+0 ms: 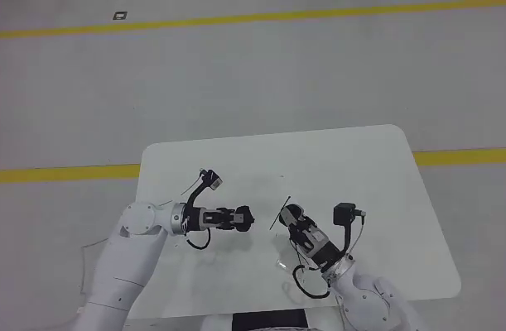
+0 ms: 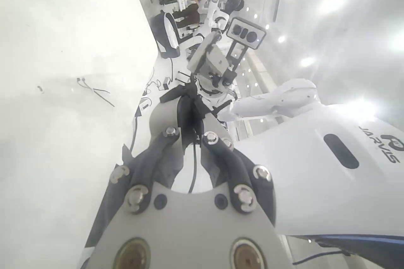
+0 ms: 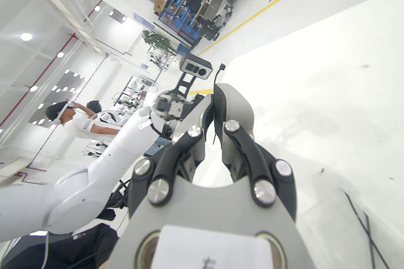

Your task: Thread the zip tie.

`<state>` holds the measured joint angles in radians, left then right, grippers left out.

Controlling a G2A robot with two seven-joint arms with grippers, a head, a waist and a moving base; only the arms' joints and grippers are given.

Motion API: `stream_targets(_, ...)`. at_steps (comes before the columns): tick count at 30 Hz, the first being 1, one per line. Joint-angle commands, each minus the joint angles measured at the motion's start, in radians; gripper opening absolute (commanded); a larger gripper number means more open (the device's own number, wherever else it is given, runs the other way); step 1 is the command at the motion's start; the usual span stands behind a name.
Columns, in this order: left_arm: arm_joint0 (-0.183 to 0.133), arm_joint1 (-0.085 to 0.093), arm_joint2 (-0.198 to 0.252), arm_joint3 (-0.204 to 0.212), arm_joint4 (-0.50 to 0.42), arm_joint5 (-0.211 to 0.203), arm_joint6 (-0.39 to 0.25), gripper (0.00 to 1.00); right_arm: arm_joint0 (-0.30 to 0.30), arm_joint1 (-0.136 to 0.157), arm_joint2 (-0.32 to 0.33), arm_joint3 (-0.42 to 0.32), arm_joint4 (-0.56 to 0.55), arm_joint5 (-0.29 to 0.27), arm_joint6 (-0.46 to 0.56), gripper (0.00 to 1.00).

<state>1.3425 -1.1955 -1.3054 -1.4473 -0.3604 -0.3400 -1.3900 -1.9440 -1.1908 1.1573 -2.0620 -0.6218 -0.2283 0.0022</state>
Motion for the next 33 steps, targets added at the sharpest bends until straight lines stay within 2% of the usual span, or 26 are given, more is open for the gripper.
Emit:
stream_targets(1,0.0,0.0,0.0,0.0,0.0,0.0,0.0,0.0,-0.003,-0.001,-0.015,0.002,-0.021,-0.02,-0.03,0.0)
stream_targets(10,0.0,0.0,0.0,0.0,0.0,0.0,0.0,0.0,0.003,-0.009,-0.088,0.021,-0.119,-0.05,-0.137,0.0)
stream_targets(20,0.0,0.0,0.0,0.0,0.0,0.0,0.0,0.0,0.005,-0.009,-0.089,0.022,-0.126,-0.048,-0.142,0.0)
stream_targets(22,0.0,0.0,0.0,0.0,0.0,0.0,0.0,0.0,0.015,-0.011,-0.098,0.022,-0.123,-0.039,-0.152,0.0)
stream_targets(27,0.0,0.0,0.0,0.0,0.0,0.0,0.0,0.0,0.033,-0.018,-0.128,0.034,-0.202,-0.009,-0.221,0.0)
stream_targets(33,0.0,0.0,0.0,0.0,0.0,0.0,0.0,0.0,0.058,-0.028,-0.165,0.067,-0.274,0.062,-0.292,0.0)
